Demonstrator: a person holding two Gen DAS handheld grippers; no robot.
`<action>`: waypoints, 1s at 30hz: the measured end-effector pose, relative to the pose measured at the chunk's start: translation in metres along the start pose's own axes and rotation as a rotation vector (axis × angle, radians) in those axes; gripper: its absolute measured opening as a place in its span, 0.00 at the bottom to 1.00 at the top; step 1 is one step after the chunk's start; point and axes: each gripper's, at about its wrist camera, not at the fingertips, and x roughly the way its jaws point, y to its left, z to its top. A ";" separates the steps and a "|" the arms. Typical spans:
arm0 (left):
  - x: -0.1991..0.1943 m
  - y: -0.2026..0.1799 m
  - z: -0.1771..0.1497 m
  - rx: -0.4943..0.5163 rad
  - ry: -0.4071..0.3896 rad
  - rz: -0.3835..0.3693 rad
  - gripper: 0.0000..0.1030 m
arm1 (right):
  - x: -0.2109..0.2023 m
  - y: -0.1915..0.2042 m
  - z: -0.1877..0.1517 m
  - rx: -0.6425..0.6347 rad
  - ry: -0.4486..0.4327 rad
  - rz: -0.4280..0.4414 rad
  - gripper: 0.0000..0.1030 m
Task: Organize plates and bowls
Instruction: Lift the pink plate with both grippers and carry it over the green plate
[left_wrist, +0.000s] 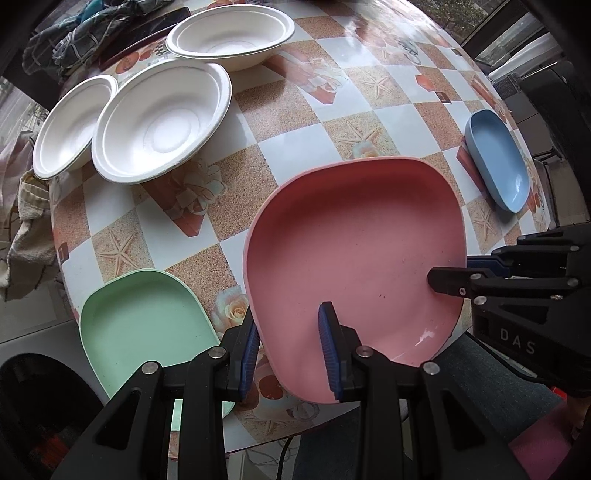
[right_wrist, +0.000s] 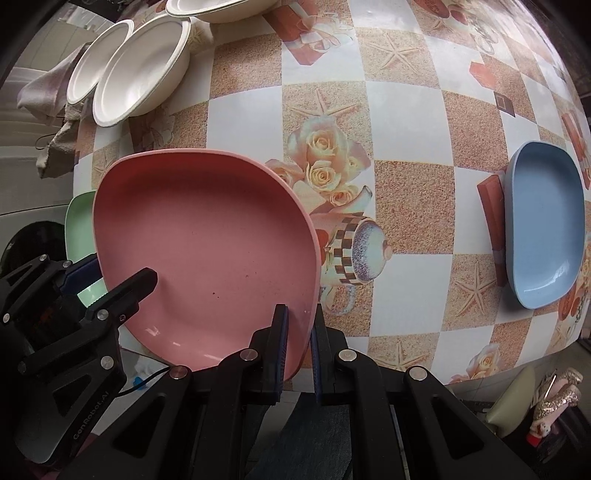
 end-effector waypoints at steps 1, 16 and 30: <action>-0.008 -0.005 0.002 -0.008 -0.005 0.002 0.33 | -0.002 0.004 -0.001 -0.009 -0.002 -0.003 0.13; -0.030 0.031 -0.019 -0.115 -0.046 -0.006 0.33 | -0.008 0.068 0.007 -0.122 -0.025 -0.035 0.13; -0.040 0.066 -0.044 -0.248 -0.058 0.026 0.33 | 0.016 0.094 0.011 -0.258 -0.020 -0.051 0.13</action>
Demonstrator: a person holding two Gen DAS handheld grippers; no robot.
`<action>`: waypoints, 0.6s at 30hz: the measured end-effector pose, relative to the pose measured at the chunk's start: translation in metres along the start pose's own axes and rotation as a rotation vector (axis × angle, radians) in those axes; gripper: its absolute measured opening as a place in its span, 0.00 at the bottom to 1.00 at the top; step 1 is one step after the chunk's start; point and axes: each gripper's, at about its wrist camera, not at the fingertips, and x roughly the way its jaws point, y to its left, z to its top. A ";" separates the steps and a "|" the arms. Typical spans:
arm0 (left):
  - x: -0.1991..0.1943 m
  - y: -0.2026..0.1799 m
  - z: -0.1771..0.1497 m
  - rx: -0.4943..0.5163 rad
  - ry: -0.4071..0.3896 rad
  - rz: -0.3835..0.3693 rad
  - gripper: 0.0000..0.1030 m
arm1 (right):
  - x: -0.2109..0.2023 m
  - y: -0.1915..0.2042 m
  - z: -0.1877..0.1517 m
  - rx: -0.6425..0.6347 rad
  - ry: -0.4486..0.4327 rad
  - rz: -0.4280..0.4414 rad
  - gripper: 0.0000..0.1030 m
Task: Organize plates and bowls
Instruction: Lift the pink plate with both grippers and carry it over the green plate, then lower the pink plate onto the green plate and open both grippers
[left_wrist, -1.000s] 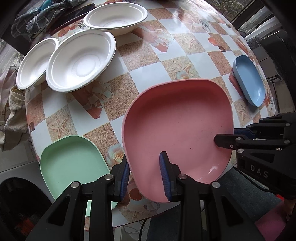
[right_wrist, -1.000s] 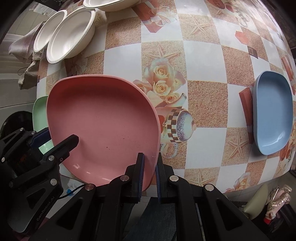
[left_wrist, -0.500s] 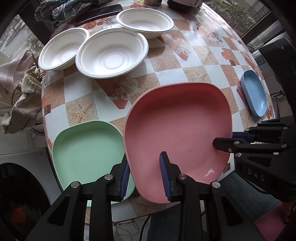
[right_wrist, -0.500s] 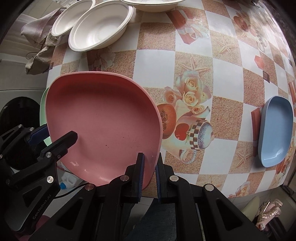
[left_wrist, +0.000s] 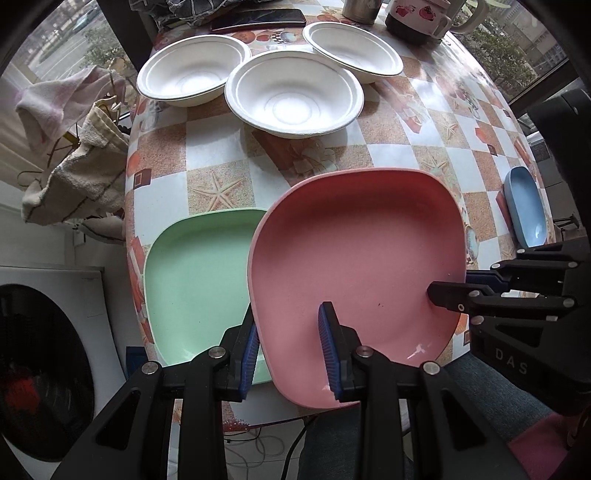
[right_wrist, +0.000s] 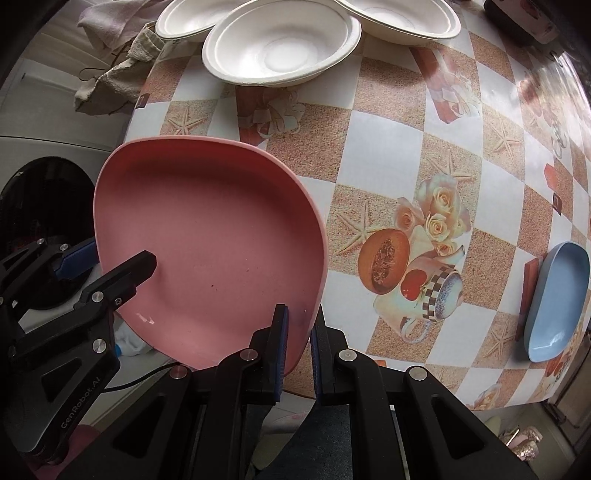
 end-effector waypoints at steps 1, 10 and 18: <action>0.000 0.005 -0.001 -0.015 -0.001 0.003 0.33 | 0.004 0.006 0.003 -0.008 0.002 0.001 0.13; 0.001 0.048 -0.006 -0.106 0.003 0.056 0.33 | 0.009 0.026 0.010 -0.063 0.025 0.054 0.13; 0.012 0.079 -0.011 -0.161 0.032 0.088 0.33 | 0.023 0.045 0.022 -0.074 0.067 0.082 0.13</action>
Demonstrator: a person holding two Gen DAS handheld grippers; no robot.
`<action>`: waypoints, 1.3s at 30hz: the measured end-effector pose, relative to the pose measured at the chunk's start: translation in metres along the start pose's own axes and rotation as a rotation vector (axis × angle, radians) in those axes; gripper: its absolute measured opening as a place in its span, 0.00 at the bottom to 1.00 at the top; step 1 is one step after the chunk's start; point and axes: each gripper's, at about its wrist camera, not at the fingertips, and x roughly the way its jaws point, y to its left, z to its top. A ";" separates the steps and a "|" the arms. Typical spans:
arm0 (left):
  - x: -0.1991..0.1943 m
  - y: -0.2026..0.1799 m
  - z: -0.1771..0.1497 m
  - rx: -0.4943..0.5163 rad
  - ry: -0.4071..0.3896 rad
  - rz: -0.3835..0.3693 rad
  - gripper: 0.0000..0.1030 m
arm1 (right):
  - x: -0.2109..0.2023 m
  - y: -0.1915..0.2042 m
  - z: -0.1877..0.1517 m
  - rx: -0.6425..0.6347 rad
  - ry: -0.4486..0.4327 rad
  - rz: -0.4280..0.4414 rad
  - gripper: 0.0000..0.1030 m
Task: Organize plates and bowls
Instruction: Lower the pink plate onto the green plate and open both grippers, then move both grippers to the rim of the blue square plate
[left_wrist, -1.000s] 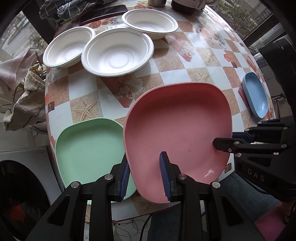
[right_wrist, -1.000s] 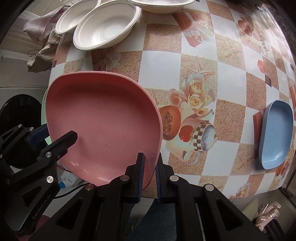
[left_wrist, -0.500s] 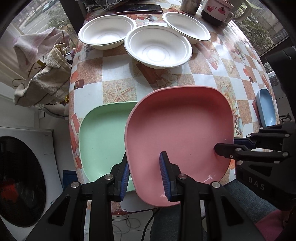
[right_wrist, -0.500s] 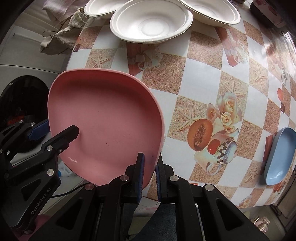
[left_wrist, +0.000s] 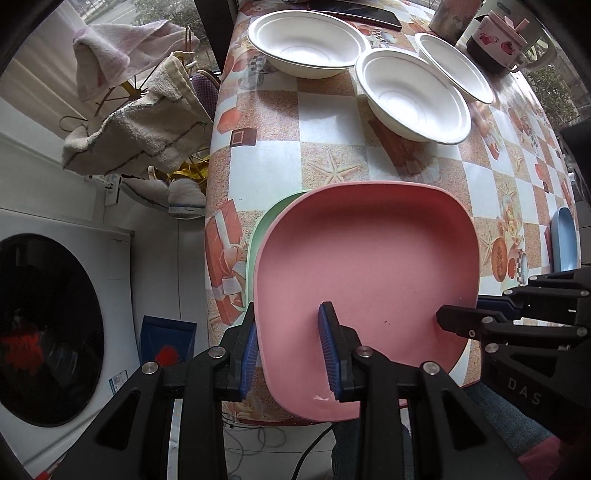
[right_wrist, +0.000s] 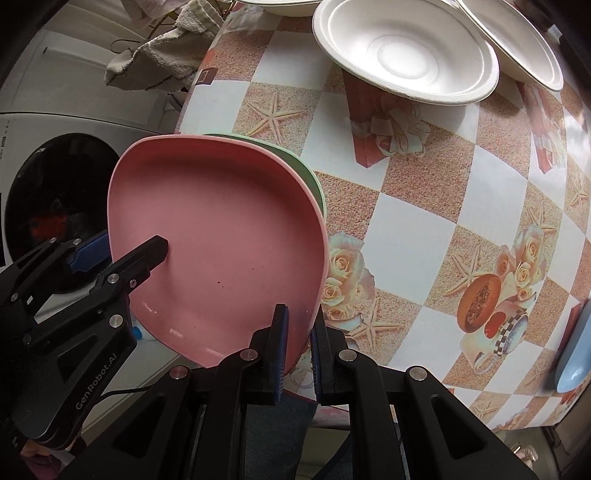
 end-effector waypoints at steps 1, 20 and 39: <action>0.002 0.002 0.000 -0.007 0.007 0.002 0.33 | 0.003 -0.006 0.002 0.008 0.010 0.009 0.13; 0.014 0.015 0.008 -0.040 -0.003 0.003 0.59 | -0.012 -0.060 -0.017 0.081 0.014 0.039 0.14; -0.010 -0.076 0.025 0.172 0.002 -0.131 0.69 | -0.071 -0.263 -0.119 0.472 -0.050 0.045 1.00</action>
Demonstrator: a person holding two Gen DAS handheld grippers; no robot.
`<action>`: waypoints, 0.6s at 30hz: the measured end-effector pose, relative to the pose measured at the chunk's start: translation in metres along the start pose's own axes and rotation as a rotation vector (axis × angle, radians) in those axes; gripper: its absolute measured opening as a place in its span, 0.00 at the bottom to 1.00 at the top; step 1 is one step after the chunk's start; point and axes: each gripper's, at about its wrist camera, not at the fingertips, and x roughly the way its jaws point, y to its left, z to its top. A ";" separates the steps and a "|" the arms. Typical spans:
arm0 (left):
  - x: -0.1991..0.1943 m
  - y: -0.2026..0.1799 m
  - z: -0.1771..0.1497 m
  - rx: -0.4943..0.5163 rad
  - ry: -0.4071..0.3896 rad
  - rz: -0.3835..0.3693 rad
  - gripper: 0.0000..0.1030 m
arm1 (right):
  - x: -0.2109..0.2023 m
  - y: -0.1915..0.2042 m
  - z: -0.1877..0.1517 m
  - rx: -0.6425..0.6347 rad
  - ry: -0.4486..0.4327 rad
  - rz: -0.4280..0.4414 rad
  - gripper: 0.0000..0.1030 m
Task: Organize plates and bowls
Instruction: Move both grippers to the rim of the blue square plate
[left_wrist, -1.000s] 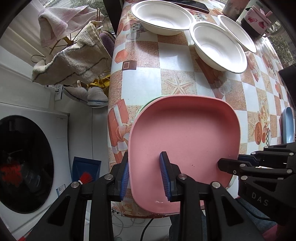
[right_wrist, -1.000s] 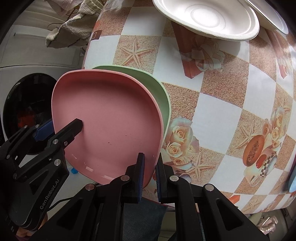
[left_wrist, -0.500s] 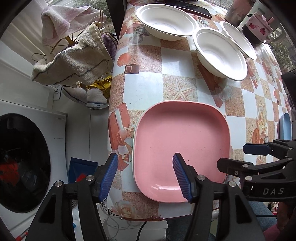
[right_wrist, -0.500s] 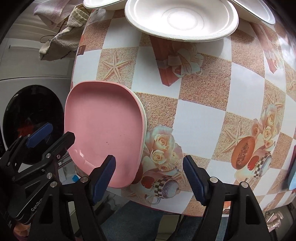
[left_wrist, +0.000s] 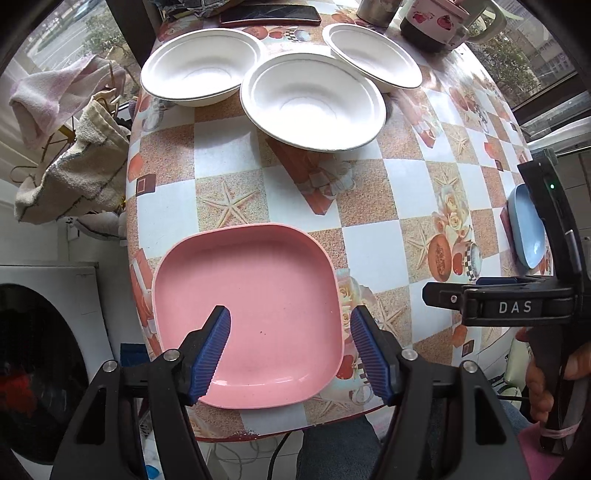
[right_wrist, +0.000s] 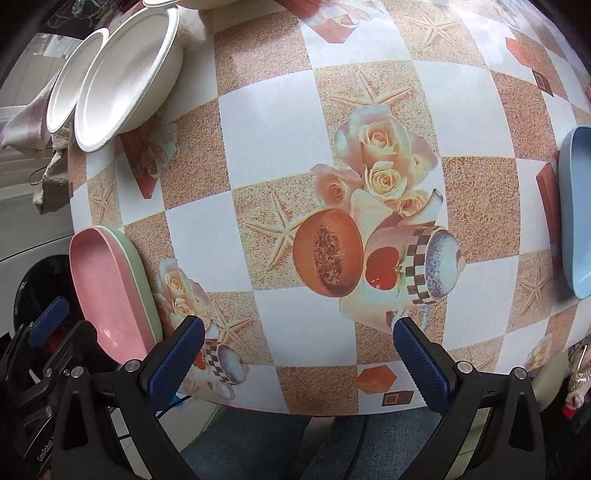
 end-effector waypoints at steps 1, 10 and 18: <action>0.001 -0.010 0.004 0.025 0.003 -0.006 0.69 | -0.008 -0.015 -0.001 0.021 -0.010 0.007 1.00; 0.013 -0.096 0.041 0.228 0.040 -0.033 0.69 | -0.079 -0.152 -0.011 0.137 -0.110 -0.035 1.00; 0.034 -0.173 0.069 0.349 0.088 -0.044 0.70 | -0.131 -0.287 -0.016 0.300 -0.159 -0.084 1.00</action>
